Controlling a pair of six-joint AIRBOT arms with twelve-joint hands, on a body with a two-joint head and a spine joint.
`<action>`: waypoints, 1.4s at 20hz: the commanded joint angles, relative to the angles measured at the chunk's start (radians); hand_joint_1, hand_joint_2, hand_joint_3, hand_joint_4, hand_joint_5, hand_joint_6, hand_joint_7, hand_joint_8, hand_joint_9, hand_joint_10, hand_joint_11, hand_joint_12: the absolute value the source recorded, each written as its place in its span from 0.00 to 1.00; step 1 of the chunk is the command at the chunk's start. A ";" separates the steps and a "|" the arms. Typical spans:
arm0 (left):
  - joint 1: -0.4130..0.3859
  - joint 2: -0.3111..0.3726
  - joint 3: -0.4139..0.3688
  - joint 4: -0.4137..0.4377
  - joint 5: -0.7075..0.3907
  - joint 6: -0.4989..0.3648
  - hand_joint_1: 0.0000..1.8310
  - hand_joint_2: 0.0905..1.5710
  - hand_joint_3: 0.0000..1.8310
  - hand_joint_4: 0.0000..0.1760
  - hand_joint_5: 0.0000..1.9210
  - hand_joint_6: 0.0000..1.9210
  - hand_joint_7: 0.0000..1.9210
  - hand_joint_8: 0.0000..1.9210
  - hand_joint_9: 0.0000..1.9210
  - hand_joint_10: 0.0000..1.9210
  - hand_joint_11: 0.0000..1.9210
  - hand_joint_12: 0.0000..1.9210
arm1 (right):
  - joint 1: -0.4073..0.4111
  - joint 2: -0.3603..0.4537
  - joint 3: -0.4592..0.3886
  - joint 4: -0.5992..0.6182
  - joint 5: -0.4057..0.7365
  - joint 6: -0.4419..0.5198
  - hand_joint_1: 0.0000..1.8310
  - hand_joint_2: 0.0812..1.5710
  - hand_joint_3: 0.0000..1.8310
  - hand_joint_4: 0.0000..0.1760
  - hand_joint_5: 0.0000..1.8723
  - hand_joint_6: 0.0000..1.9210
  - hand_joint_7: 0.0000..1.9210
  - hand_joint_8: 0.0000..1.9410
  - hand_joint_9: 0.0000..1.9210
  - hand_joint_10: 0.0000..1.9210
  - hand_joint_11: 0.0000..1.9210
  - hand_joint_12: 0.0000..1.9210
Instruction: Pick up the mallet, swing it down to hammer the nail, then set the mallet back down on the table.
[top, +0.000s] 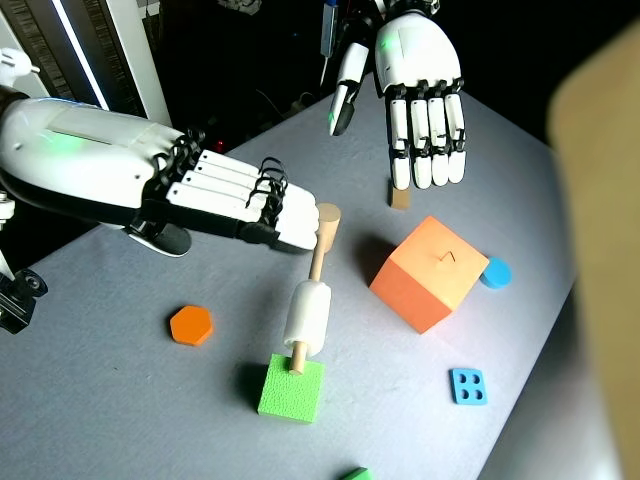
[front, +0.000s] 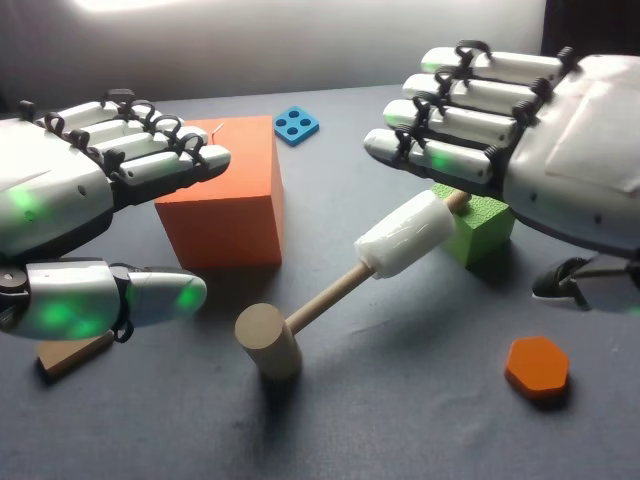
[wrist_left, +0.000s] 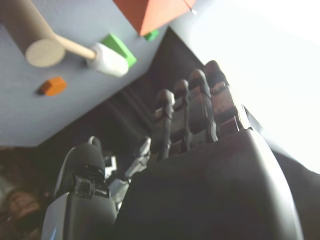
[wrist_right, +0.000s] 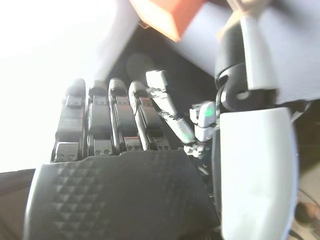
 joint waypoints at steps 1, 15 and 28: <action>-0.009 0.006 0.003 -0.008 -0.115 -0.003 0.00 0.78 0.00 0.00 0.07 0.00 0.06 0.00 0.05 0.00 0.00 0.18 | 0.024 0.003 0.008 0.001 0.017 0.000 0.69 0.52 0.00 0.00 0.00 0.00 0.00 0.00 0.00 0.00 0.00 0.00; 0.104 -0.072 0.083 0.062 -0.217 -0.122 0.00 0.76 0.00 0.00 0.07 0.00 0.06 0.00 0.04 0.00 0.00 0.14 | 0.173 -0.130 0.207 -0.117 -0.338 0.497 0.70 0.54 0.00 0.00 0.00 0.00 0.00 0.00 0.00 0.00 0.00 0.00; 0.194 -0.155 0.122 -0.131 -0.305 0.033 0.00 0.76 0.00 0.00 0.06 0.00 0.03 0.00 0.02 0.00 0.00 0.07 | 0.214 -0.255 0.242 -0.936 -0.478 1.212 0.70 0.56 0.00 0.00 0.00 0.00 0.00 0.00 0.00 0.00 0.00 0.00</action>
